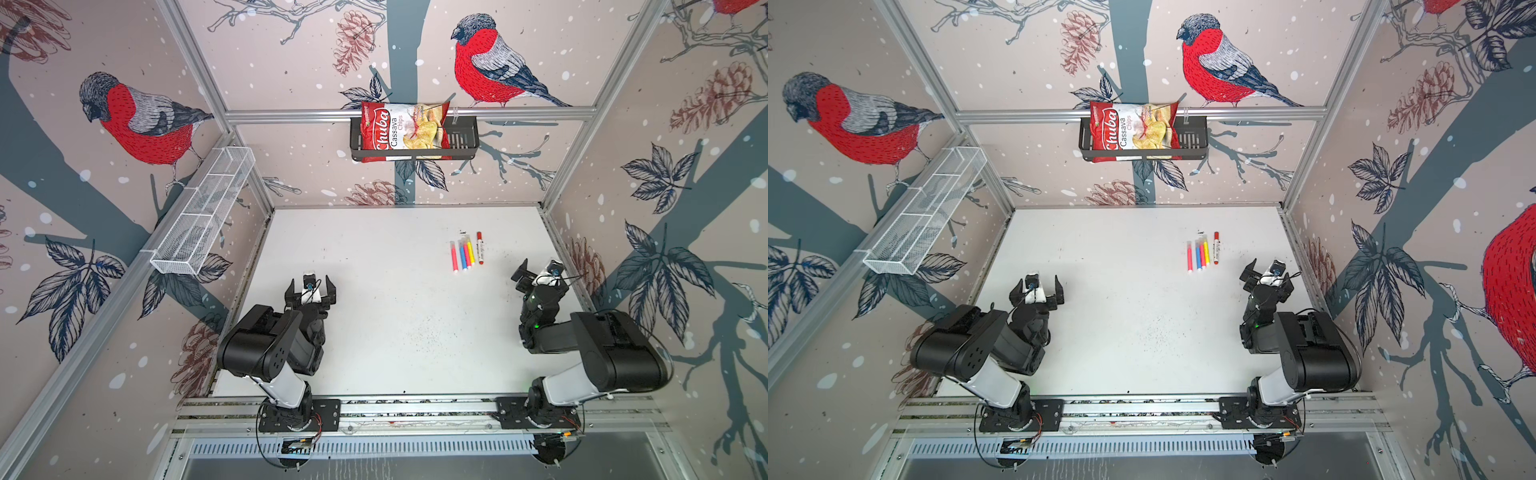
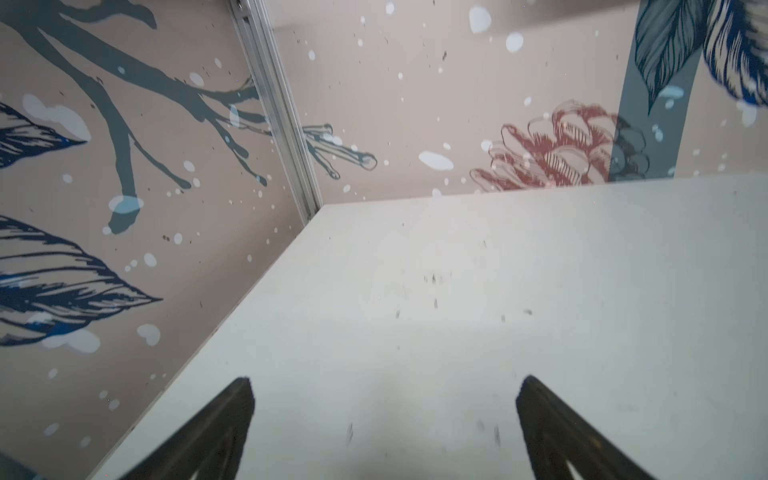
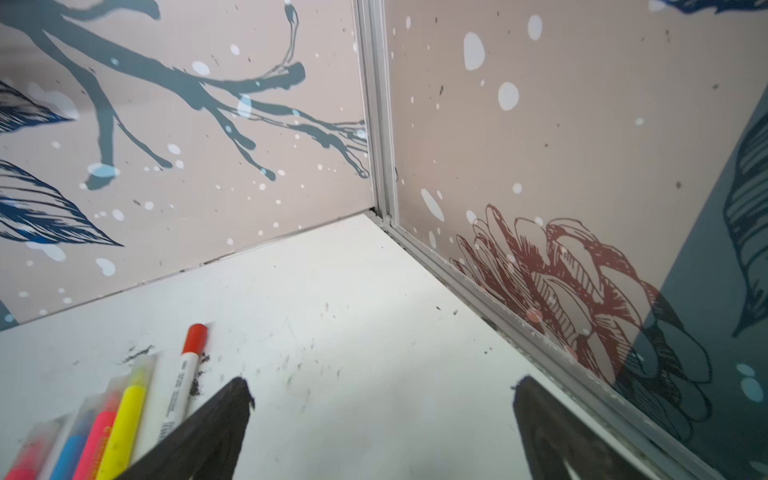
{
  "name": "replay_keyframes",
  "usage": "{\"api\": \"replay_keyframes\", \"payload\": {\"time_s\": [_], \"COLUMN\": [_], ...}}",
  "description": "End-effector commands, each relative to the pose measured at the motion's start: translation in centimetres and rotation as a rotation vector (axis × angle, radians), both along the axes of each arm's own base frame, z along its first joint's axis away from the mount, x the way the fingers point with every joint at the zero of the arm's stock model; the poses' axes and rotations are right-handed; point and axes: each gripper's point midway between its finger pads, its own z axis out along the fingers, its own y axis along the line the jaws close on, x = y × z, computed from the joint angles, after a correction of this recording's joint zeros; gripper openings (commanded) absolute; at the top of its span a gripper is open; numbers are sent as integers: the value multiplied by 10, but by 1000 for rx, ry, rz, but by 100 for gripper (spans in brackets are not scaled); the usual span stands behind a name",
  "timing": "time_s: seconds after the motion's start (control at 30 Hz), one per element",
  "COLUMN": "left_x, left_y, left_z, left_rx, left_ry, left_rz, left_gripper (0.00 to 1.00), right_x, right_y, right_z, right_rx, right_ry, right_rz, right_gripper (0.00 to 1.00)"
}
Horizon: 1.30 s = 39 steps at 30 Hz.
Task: Insert the pens into the pen caps
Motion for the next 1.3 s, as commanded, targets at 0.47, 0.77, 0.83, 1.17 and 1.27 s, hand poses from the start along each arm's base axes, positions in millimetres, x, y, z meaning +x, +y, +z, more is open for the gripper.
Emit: {"api": "replay_keyframes", "payload": {"time_s": [0.47, 0.77, 0.83, 1.17, 1.27], "left_x": [29, 29, 29, 30, 30], "left_y": [0, 0, 0, -1, -1], "left_z": [-10, -10, -10, -10, -10], "left_rx": [-132, -132, -133, -133, -132], "left_ry": [90, 89, 89, 92, 92], "left_rz": [-162, -160, -162, -164, -165], "left_gripper": [99, 99, 99, 99, 98], "right_x": [1, 2, 2, 2, 2], "right_y": [5, 5, 5, 5, 5], "right_z": [-7, -7, -8, -8, -8], "right_rx": [21, 21, 20, 21, 21], "right_ry": [29, 30, 32, 33, 32], "right_rz": [31, 30, 31, 31, 30], "right_gripper": [99, 100, 99, 99, 100]}}
